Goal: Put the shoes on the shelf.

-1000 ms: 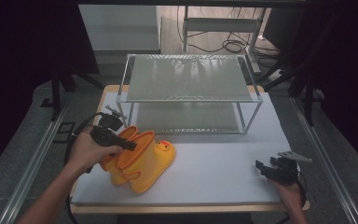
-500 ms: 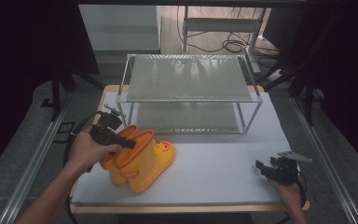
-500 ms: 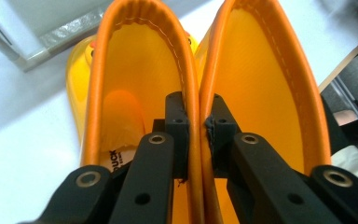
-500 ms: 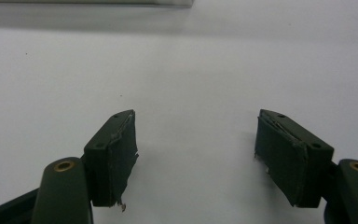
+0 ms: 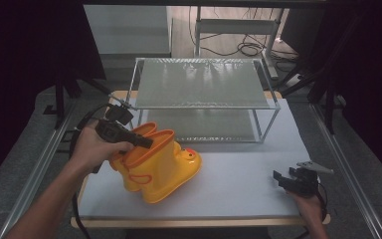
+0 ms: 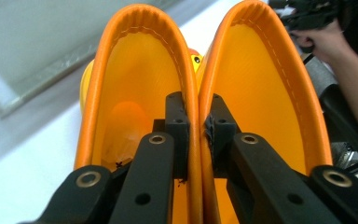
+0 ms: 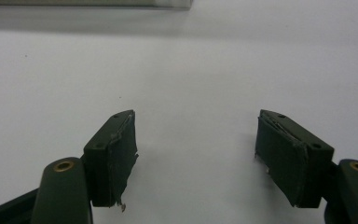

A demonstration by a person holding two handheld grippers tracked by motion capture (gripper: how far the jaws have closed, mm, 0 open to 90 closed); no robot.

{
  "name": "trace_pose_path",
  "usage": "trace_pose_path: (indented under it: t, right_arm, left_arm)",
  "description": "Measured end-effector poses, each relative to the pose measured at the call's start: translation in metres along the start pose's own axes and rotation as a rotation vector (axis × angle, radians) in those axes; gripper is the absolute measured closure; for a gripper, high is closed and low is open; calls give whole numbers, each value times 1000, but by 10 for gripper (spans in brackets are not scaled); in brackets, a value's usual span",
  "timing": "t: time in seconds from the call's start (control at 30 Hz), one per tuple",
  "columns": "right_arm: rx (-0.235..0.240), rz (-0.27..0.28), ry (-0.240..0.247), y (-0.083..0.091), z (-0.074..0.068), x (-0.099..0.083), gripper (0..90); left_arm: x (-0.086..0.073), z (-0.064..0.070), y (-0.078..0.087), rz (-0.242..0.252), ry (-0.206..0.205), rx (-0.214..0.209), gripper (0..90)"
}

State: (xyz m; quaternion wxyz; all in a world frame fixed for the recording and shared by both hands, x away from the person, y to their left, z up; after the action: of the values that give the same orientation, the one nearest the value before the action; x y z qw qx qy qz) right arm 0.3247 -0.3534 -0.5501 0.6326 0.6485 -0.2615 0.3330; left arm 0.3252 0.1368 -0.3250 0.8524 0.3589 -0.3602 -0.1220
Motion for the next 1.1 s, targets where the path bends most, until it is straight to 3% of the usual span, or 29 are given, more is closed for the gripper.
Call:
trace_pose_path:
  t: [0.43, 1.1]
  right_arm:
    - [6, 42, -19, 5, 2, 5, 298]
    - [3, 57, -29, 10, 4, 5, 298]
  left_arm:
    - [34, 25, 9, 23, -54, -23, 826]
    - [86, 60, 15, 22, -112, -51, 825]
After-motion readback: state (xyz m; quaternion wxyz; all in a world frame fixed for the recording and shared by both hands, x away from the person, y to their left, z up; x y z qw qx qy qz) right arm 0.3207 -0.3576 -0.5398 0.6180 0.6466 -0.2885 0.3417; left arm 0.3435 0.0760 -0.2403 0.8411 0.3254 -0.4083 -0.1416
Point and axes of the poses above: each handheld gripper's, and its own axes: y roughly backward along the jaws, x roughly out of its top, z roughly to its right, the point moved 5 cm from there along -y, roughly forward along the jaws, and after that the axes turned 12 degrees about -x, right-handed, at the moved point
